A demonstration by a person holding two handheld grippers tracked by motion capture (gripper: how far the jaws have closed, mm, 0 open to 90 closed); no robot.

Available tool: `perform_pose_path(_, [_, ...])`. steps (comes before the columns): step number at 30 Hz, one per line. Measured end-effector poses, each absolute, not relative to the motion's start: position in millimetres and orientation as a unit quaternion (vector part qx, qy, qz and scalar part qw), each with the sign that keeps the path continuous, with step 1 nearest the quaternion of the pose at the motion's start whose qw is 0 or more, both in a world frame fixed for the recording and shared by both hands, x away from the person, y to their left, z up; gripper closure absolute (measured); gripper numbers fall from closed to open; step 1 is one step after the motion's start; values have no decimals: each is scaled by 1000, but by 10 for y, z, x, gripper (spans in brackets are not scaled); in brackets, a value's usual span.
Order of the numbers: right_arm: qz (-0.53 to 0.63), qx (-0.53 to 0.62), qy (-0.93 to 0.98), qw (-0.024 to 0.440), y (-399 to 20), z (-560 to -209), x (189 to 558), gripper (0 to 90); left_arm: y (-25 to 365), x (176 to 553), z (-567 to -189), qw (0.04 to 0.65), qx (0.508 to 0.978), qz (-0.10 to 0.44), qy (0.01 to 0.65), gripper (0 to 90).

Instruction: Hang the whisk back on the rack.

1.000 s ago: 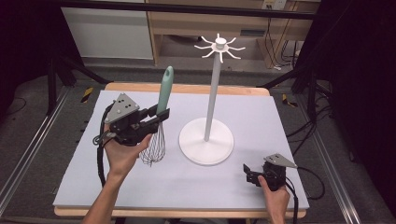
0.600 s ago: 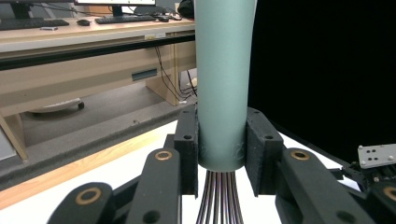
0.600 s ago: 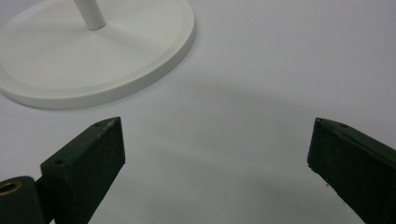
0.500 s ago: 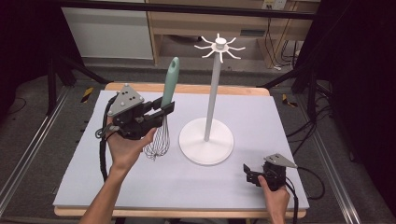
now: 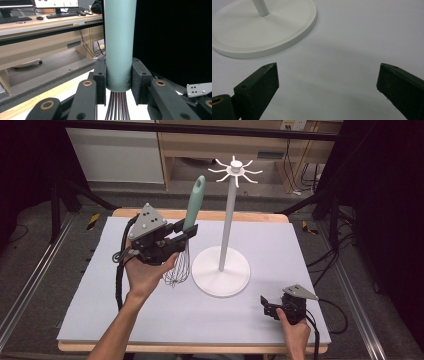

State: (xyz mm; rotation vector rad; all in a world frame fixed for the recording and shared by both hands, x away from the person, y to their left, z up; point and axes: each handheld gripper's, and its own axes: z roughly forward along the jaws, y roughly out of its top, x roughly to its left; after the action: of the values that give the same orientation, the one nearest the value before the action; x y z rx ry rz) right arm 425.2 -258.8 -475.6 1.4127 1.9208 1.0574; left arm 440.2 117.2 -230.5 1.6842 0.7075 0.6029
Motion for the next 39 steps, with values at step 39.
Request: perform_pose_path(39, [395,523,709,261,-2596,-4750,4246,45,905,4635,-2294,553,734,254,302,686])
